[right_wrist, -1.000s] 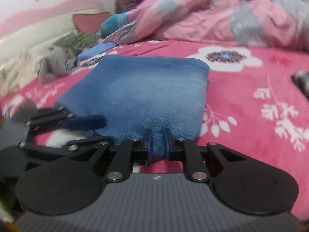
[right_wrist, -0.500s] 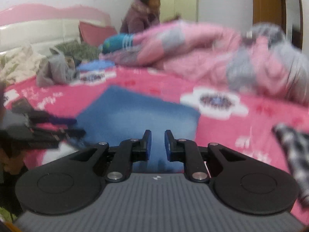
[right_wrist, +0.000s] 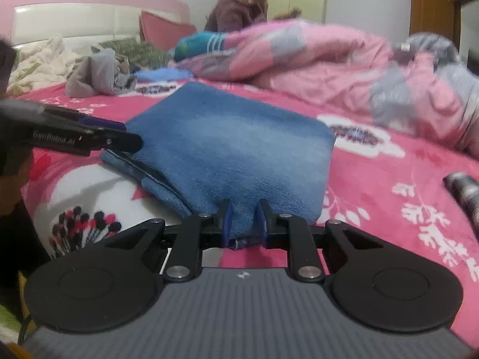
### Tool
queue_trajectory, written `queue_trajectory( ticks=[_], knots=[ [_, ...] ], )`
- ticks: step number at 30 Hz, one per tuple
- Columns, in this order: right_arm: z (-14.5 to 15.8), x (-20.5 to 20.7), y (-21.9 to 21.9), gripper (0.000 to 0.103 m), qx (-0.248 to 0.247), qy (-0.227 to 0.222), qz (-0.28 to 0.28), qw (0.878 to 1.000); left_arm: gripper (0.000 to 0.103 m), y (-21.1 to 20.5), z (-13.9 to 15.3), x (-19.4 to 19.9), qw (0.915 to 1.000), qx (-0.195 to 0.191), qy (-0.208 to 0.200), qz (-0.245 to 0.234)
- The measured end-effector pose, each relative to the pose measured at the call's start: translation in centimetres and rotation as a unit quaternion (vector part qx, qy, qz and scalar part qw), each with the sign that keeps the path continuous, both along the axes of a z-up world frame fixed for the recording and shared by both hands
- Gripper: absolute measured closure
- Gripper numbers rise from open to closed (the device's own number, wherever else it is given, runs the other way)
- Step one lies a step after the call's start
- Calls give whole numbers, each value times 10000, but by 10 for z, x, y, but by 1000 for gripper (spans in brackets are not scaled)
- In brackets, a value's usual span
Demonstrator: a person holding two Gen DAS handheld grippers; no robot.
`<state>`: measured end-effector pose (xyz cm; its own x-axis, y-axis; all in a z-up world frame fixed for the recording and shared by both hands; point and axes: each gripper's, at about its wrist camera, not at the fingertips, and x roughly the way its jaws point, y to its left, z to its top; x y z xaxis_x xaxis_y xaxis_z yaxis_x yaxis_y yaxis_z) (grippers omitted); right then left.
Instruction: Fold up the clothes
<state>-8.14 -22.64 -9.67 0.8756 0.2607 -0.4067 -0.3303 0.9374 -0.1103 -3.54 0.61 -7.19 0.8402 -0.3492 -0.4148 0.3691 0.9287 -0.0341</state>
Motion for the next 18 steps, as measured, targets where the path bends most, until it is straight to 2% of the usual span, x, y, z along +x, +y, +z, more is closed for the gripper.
queue_trajectory(
  ticks=[1,2,3,5,6,9,12,15,17,18],
  knots=[
    [3,-6,-1,81,29,-86,-73,9999,40,-2,2,-1,10000,27,-19,17],
    [8,-12,-2,73,103,-163,-174,9997,38,-3,5,-4,10000,16,-68,65],
    [13,-19,-3,70,176,-240,-274,9992,38,-2,8,-8,9998,-20,-135,131],
    [21,-34,-16,69,512,-332,-523,9968,36,-3,16,-20,9990,-120,-344,277],
    [26,-41,-24,69,704,-370,-653,9947,32,-6,22,-24,9986,-128,-437,285],
    [36,-59,-49,69,1023,-424,-1104,9877,28,-30,42,-28,9969,-40,-741,-245],
    [42,-70,-75,69,1430,-460,-1490,9774,28,-69,52,-23,9918,181,-914,-875],
    [45,-79,-97,71,2017,-439,-1789,9620,33,-108,32,-15,9886,682,-781,-1092],
    [45,-88,-105,74,2301,-462,-1840,9545,38,-124,10,-11,9870,1048,-545,-1092],
    [45,-92,-110,75,2443,-473,-1865,9504,38,-126,1,-9,9872,1088,-463,-1069]
  ],
)
